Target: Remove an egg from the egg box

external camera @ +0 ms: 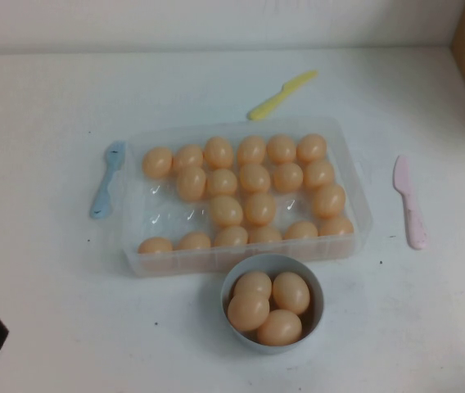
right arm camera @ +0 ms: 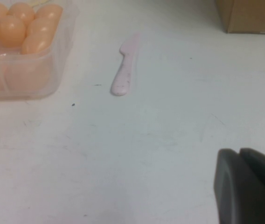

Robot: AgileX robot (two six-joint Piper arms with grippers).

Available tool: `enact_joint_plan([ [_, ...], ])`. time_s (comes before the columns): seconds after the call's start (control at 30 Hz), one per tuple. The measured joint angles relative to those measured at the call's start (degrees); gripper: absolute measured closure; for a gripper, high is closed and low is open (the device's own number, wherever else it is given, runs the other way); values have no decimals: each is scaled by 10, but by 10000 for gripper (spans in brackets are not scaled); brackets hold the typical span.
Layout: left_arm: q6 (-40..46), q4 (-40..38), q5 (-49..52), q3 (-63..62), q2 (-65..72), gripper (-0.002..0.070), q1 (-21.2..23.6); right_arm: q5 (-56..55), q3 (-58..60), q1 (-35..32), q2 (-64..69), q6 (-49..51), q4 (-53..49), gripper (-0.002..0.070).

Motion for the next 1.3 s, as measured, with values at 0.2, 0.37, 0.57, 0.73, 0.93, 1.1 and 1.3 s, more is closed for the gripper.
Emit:
enact_joint_plan([
  [0.2, 171, 12, 146, -167, 172, 680, 0, 0, 0, 0, 0, 0, 0, 694],
  [0.37, 232, 62, 218, -282, 335, 680, -2, 0, 0, 0, 0, 0, 0, 694],
  [0.57, 218, 188, 264, -389, 514, 680, -83, 0, 0, 0, 0, 0, 0, 694],
  [0.73, 211, 229, 269, -477, 637, 680, -162, 0, 0, 0, 0, 0, 0, 694],
  [0.93, 209, 238, 275, -601, 756, 680, -202, 0, 0, 0, 0, 0, 0, 694],
  [1.1, 216, 249, 298, -703, 851, 680, -206, 0, 0, 0, 0, 0, 0, 694],
  [1.3, 219, 255, 299, -767, 938, 596, -206, 0, 0, 0, 0, 0, 0, 694],
])
